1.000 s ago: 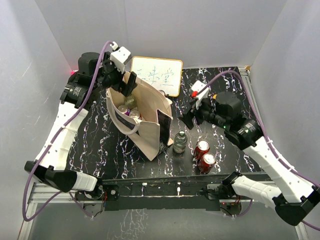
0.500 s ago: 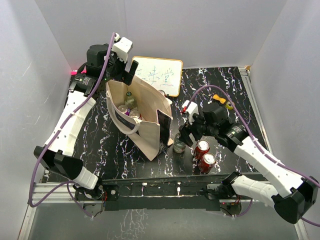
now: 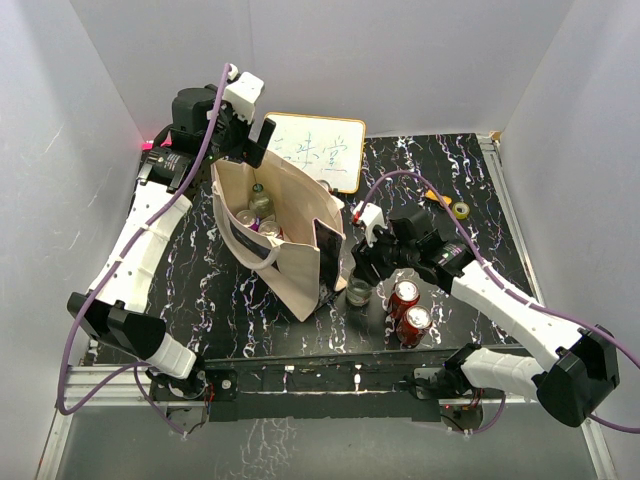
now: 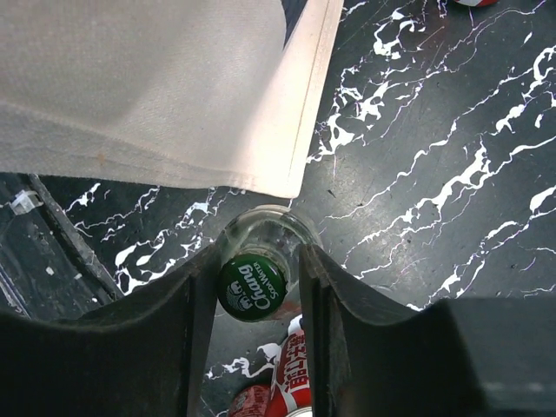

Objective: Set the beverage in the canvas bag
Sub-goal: Pick up the drink from the center of the board.

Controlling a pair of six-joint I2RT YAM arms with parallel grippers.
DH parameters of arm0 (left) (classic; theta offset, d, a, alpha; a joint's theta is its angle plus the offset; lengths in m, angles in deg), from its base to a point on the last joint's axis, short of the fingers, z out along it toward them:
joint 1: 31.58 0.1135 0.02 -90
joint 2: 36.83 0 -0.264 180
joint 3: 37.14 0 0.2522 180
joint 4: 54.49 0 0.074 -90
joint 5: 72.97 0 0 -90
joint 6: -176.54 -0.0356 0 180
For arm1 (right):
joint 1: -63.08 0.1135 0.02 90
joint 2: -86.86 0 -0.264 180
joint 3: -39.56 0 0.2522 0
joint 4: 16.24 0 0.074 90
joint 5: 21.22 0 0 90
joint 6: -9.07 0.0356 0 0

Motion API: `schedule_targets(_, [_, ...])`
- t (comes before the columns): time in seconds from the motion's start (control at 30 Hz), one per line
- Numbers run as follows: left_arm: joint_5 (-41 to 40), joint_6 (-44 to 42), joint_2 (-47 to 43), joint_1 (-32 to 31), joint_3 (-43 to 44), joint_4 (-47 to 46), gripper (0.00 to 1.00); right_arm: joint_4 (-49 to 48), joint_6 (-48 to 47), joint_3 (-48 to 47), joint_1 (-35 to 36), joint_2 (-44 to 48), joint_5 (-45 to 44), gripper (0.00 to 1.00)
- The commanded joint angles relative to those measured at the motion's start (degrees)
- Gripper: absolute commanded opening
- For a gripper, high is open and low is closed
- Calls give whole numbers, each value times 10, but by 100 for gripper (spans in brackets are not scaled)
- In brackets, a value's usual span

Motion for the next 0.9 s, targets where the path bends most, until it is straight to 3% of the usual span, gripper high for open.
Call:
schedule_targets(0.0, [-8, -2, -26, -2, 4, -18, 97, -35, -2, -14, -1, -4, -4, 43])
schedule_targets(0.23, [-9, 2, -22, -2, 3, -26, 97, -27, -4, -6, -1, 8, -13, 49])
schedule_targets(0.5, [-6, 2, -22, -2, 2, -26, 97, -30, -7, 1, -1, 7, -17, 44])
schedule_targets(0.87, [-10, -4, -30, -2, -6, -26, 97, -29, -10, 11, -1, 14, -20, 49])
